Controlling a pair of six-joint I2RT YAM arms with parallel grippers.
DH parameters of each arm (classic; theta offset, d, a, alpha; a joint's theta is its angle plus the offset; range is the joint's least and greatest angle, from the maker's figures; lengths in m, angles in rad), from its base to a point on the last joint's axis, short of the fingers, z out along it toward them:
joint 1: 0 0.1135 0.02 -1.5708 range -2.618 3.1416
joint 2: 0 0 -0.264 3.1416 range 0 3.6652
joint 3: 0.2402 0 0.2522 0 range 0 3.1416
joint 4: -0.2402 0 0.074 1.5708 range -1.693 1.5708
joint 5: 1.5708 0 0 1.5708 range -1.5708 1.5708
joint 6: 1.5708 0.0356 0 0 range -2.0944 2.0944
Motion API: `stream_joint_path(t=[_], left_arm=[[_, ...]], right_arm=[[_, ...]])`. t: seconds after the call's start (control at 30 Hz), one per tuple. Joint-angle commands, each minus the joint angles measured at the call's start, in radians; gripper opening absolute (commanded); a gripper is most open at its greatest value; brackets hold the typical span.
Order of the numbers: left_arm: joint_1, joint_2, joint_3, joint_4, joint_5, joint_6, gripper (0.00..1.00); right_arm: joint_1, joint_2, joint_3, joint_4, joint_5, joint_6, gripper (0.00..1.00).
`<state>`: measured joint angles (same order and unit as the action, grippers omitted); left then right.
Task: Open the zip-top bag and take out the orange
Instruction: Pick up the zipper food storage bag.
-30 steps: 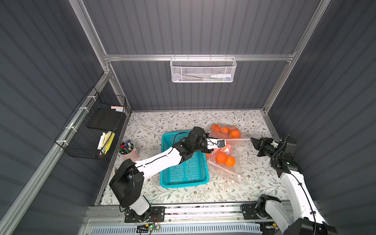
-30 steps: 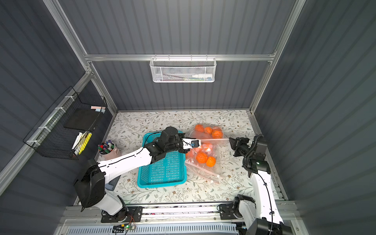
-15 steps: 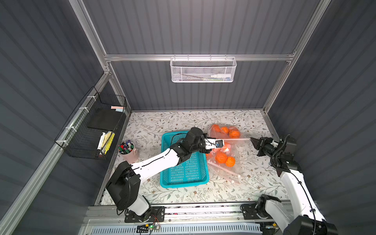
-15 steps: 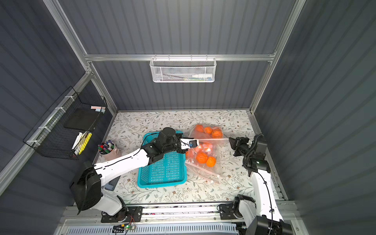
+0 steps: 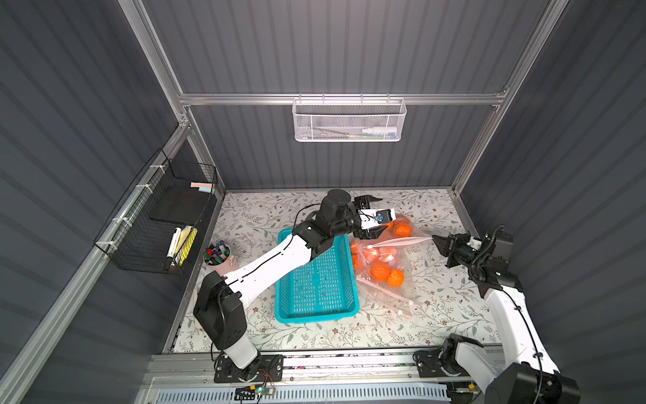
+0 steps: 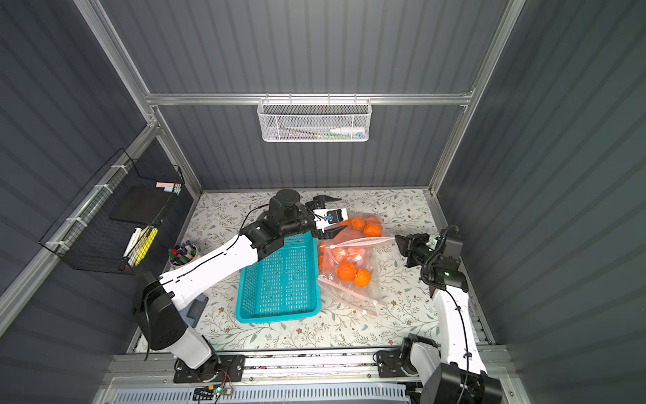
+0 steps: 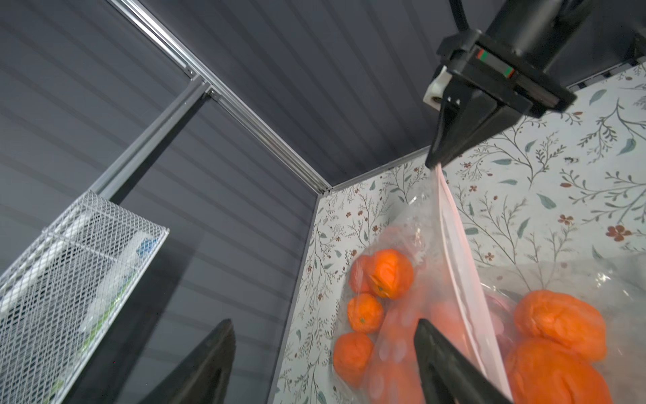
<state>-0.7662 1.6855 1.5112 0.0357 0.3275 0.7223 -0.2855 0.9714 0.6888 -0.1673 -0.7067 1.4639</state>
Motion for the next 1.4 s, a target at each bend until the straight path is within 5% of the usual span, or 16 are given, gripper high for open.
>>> stream_joint_path(t=[0.0,0.43,0.93,1.23,1.37], left_arm=[[-0.018,0.088,0.031,-0.023,0.050,-0.034,0.79],[-0.082,0.230,0.161,-0.129,0.130,-0.024,0.70],[-0.082,0.303,0.171,-0.151,0.073,-0.032,0.51],[-0.082,0.315,0.163,-0.128,-0.024,-0.017,0.26],[-0.082,0.303,0.150,-0.116,-0.030,-0.017,0.04]], right_arm=[[-0.001,-0.009,-0.012,-0.017,-0.027,-0.011,0.01],[-0.001,0.003,-0.001,-0.024,-0.034,-0.008,0.01],[0.000,-0.002,0.003,-0.033,-0.031,-0.008,0.01],[-0.001,-0.005,-0.003,-0.039,-0.032,-0.016,0.01],[0.001,-0.008,-0.008,-0.040,-0.034,-0.022,0.01]])
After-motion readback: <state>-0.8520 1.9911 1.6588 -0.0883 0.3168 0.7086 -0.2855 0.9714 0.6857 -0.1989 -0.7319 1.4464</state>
